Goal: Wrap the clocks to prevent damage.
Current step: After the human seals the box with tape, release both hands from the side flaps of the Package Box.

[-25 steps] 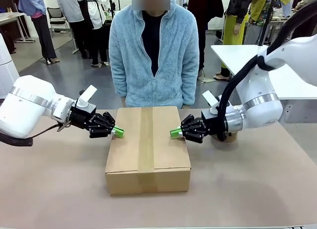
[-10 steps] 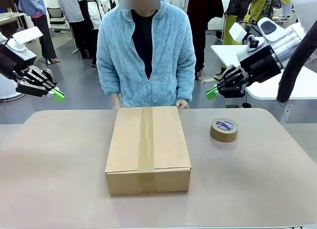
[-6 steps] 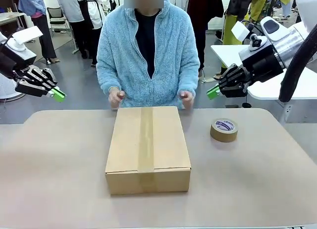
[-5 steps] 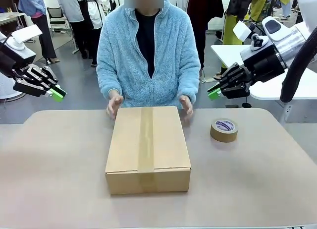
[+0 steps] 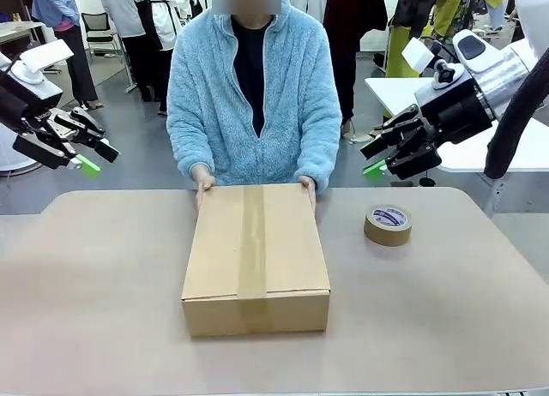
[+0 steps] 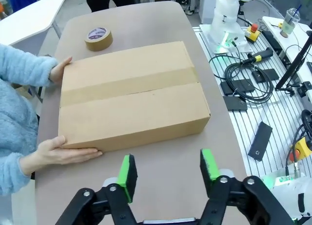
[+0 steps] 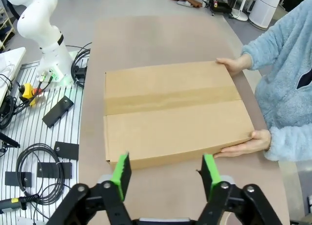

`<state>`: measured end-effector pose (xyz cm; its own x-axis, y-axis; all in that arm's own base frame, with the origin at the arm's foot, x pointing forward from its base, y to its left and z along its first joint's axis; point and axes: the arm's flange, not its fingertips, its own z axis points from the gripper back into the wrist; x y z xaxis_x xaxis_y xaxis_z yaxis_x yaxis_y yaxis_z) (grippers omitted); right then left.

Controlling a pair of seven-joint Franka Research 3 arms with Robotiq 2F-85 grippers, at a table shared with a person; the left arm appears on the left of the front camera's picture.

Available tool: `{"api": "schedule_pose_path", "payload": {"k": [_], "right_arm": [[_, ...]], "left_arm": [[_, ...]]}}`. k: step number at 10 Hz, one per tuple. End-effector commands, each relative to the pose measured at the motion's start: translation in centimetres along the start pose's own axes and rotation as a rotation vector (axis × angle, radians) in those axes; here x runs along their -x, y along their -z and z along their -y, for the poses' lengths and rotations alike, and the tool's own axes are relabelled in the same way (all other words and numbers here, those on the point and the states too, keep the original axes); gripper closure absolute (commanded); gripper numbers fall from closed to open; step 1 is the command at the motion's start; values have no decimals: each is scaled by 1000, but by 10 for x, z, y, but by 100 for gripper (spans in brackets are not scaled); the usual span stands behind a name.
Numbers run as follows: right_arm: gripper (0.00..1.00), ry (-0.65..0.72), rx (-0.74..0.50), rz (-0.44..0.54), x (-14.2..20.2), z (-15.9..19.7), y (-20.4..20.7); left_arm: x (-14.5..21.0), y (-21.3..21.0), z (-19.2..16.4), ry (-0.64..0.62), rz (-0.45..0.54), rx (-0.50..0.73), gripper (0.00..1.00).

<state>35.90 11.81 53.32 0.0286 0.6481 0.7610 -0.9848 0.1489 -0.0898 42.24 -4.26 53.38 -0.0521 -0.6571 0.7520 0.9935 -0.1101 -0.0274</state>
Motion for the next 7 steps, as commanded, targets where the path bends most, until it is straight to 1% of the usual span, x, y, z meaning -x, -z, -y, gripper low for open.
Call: {"api": "schedule_pose_path", "payload": {"k": [1, 7], "right_arm": [[0, 1, -17, -2, 4, -2, 3], [0, 10, -34, 6, 5, -1, 3]], "left_arm": [[-3, -3, 4, 4, 12, -1, 0], [0, -3, 6, 16, 21, -6, 0]]}}
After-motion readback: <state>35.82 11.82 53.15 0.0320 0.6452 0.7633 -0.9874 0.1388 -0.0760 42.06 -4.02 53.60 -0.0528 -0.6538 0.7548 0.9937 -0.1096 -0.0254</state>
